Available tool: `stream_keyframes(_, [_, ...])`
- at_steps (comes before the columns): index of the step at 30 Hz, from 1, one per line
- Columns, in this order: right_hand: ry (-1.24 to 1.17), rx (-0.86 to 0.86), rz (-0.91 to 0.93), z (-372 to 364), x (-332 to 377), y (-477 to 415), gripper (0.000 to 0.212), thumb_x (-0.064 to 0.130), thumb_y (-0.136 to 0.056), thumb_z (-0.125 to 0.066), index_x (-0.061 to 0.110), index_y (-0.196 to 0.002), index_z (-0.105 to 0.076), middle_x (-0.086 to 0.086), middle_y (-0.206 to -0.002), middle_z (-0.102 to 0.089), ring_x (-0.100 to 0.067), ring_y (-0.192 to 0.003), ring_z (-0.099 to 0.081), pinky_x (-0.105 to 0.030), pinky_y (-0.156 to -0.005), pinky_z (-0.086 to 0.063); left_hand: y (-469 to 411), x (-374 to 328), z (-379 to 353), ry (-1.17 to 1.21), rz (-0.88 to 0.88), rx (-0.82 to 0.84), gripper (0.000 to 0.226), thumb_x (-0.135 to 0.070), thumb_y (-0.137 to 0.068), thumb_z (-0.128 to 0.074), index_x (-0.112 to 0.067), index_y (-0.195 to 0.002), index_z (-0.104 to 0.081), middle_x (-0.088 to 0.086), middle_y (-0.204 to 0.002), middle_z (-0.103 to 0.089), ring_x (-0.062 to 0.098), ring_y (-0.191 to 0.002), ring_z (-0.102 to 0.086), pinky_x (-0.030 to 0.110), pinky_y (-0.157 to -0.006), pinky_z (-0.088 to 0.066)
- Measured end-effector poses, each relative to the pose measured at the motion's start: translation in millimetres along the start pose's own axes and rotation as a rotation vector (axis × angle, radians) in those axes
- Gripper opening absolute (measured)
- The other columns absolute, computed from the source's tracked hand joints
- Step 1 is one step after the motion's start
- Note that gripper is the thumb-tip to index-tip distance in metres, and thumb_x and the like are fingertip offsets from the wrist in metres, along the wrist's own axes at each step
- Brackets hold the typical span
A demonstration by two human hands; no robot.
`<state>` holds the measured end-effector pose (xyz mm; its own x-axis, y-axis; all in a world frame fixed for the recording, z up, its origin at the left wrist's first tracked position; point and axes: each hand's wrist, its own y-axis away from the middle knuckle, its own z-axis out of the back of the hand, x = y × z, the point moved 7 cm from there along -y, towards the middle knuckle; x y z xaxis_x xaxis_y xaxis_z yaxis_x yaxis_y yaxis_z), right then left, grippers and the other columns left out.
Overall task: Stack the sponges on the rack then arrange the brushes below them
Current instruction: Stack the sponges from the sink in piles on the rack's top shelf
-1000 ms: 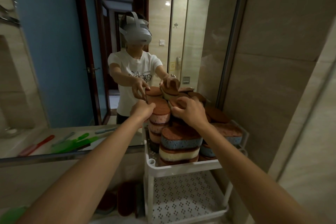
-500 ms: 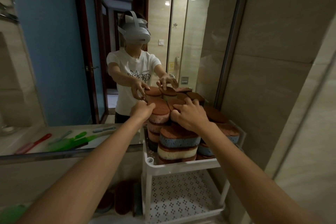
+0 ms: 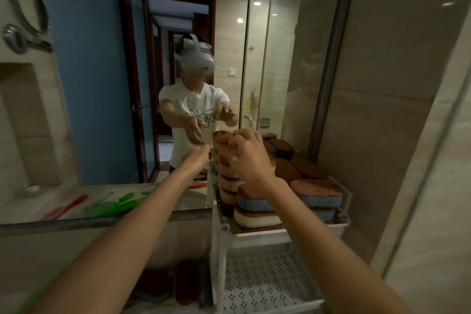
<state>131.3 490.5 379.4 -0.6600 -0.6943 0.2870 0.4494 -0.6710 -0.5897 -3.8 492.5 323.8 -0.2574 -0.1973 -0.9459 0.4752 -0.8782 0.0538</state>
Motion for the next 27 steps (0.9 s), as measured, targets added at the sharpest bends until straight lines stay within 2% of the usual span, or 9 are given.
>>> stream_keyframes(2, [-0.119, -0.118, 0.027, -5.2, 19.3, 8.1, 0.026, 0.007, -0.084, -0.053, 0.005, -0.108, -0.062, -0.01, -0.128, -0.05, -0.025, -0.125, -0.038, -0.035, -0.106, -0.037, 0.1, 12.4, 25.7, 0.042, -0.001, -0.058, 0.029, -0.026, -0.098, -0.036, -0.01, -0.116, -0.053, 0.006, -0.092, -0.057, 0.026, -0.099, -0.057, 0.037, -0.089, -0.047])
stream_keyframes(6, [-0.358, -0.202, 0.061, -41.9, 58.0, 39.7, 0.016, -0.001, -0.078, -0.054, -0.001, -0.091, -0.063, -0.015, -0.11, -0.059, -0.028, -0.102, -0.056, -0.036, -0.087, -0.048, 18.0, 61.0, 72.0, 0.029, -0.028, -0.207, 0.021, -0.018, -0.094, -0.042, -0.012, -0.081, -0.058, 0.013, -0.095, -0.061, 0.028, -0.089, -0.06, 0.041, -0.087, -0.05])
stream_keyframes(10, [-0.504, -0.085, 0.044, -109.9, 78.2, 84.6, 0.019, 0.004, -0.078, -0.048, 0.001, -0.089, -0.064, -0.013, -0.103, -0.061, -0.024, -0.094, -0.06, -0.022, -0.08, -0.043, 47.1, 154.2, 79.9, -0.181, 0.04, -0.261, 0.029, -0.019, -0.095, -0.041, -0.003, -0.102, -0.063, 0.02, -0.104, -0.066, 0.034, -0.101, -0.062, 0.045, -0.091, -0.05])
stream_keyframes(13, [-0.492, 0.086, -0.203, -174.9, 60.7, 126.8, 0.02, 0.002, -0.084, -0.05, 0.003, -0.099, -0.063, -0.011, -0.109, -0.06, -0.023, -0.097, -0.058, -0.022, -0.079, -0.041, 68.3, 229.9, 66.3, -0.272, 0.13, -0.213, 0.025, -0.013, -0.094, -0.042, -0.003, -0.1, -0.064, 0.022, -0.108, -0.067, 0.035, -0.104, -0.063, 0.04, -0.088, -0.05])
stream_keyframes(16, [-0.346, 0.372, -0.436, -245.5, 31.8, 172.5, 0.026, 0.004, -0.088, -0.048, 0.003, -0.111, -0.059, -0.016, -0.119, -0.057, -0.031, -0.109, -0.056, -0.031, -0.088, -0.043, 84.8, 283.5, 39.0, -0.385, 0.203, -0.076, 0.023, -0.008, -0.094, -0.041, -0.003, -0.098, -0.063, 0.02, -0.112, -0.066, 0.033, -0.107, -0.06, 0.035, -0.085, -0.044])
stream_keyframes(18, [-0.242, 0.573, -0.521, -282.7, 16.6, 198.2, 0.033, 0.009, -0.091, -0.047, 0.005, -0.123, -0.051, -0.017, -0.131, -0.05, -0.033, -0.118, -0.051, -0.035, -0.095, -0.042, 89.5, 311.1, 22.4, -0.423, 0.254, 0.015, 0.02, -0.008, -0.094, -0.038, -0.002, -0.085, -0.055, 0.027, -0.111, -0.062, 0.036, -0.105, -0.057, 0.038, -0.081, -0.042])
stream_keyframes(21, [-0.081, 0.745, -0.564, -314.0, 3.0, 216.6, 0.05, 0.017, -0.091, -0.051, 0.009, -0.138, -0.035, -0.018, -0.145, -0.033, -0.035, -0.131, -0.039, -0.04, -0.103, -0.037, 81.2, 349.4, 12.8, -0.412, 0.345, 0.047, 0.021, -0.007, -0.093, -0.037, 0.007, -0.101, -0.051, 0.03, -0.112, -0.057, 0.039, -0.104, -0.055, 0.04, -0.082, -0.044])
stream_keyframes(24, [0.039, 0.818, -0.578, -331.5, -4.0, 215.9, 0.067, 0.02, -0.093, -0.05, 0.009, -0.147, -0.012, -0.019, -0.155, -0.011, -0.037, -0.139, -0.027, -0.045, -0.108, -0.032, 63.5, 373.9, 5.1, -0.387, 0.395, 0.077, 0.03, -0.012, -0.094, -0.039, 0.003, -0.118, -0.047, 0.026, -0.12, -0.056, 0.038, -0.108, -0.054, 0.037, -0.085, -0.043])
stream_keyframes(27, [0.127, 0.798, -0.584, -344.0, -11.0, 210.1, 0.067, 0.016, -0.097, -0.043, 0.006, -0.149, -0.001, -0.023, -0.156, -0.002, -0.037, -0.14, -0.023, -0.047, -0.109, -0.03, 44.0, 388.1, -4.7, -0.276, 0.456, 0.089, 0.039, -0.016, -0.096, -0.042, 0.0, -0.131, -0.041, 0.022, -0.132, -0.051, 0.036, -0.117, -0.051, 0.038, -0.094, -0.042])
